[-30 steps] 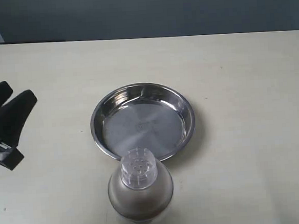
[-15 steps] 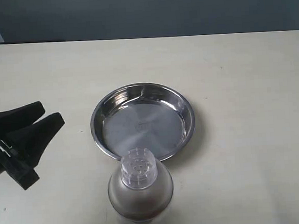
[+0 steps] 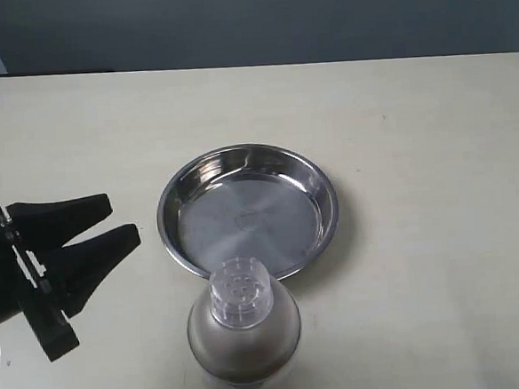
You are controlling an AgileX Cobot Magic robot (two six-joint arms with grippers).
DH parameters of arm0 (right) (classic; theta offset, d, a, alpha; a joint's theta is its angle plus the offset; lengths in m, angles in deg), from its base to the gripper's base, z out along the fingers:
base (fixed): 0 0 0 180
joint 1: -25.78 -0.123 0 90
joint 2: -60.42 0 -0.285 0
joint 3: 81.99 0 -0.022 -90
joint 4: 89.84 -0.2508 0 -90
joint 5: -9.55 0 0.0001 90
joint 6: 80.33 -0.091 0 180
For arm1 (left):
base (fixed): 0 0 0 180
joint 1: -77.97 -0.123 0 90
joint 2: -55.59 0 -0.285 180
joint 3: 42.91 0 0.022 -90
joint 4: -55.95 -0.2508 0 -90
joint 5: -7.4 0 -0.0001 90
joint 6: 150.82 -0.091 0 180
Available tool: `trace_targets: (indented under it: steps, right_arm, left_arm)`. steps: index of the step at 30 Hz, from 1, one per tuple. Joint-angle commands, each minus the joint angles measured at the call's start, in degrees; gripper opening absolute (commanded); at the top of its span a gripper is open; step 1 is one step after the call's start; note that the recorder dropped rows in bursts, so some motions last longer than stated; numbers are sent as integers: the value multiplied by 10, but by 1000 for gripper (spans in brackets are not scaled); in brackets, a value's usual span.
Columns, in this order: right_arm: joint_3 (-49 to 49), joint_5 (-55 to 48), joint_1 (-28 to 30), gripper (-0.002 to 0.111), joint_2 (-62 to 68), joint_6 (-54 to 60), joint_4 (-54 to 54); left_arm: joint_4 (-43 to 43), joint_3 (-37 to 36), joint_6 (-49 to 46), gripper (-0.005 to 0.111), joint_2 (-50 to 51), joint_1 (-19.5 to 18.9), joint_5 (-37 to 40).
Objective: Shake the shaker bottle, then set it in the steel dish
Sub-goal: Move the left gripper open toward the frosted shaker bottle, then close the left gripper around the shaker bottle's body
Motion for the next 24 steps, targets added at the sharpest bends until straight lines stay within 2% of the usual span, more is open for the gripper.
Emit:
trace_targets:
  steps: [1, 4, 7, 12, 14, 15, 17, 24]
  right_arm:
    - [1, 8, -2, -1, -2, 1, 1]
    - [1, 8, -2, -1, -2, 1, 1]
    - [1, 8, -2, -1, -2, 1, 1]
    - [1, 8, -2, -1, -2, 1, 1]
    - [1, 8, -2, -1, -2, 1, 1]
    - [1, 8, -2, -1, -2, 1, 1]
    - [1, 8, -2, -1, -2, 1, 1]
    - [1, 8, -2, -1, -2, 1, 1]
  left_arm:
    - [-22, 17, 25, 52, 2, 2, -7]
    - [-64, 32, 77, 52, -3, 2, -7]
    - [-73, 43, 84, 52, -20, 10, -7]
    - [-45, 76, 118, 52, -53, 62, -7]
    - [-63, 92, 126, 52, -56, 92, -7]
    - [-81, 98, 127, 52, -55, 121, -7]
    - [-81, 99, 127, 52, -53, 142, -7]
    - [-70, 102, 124, 55, -52, 172, -7]
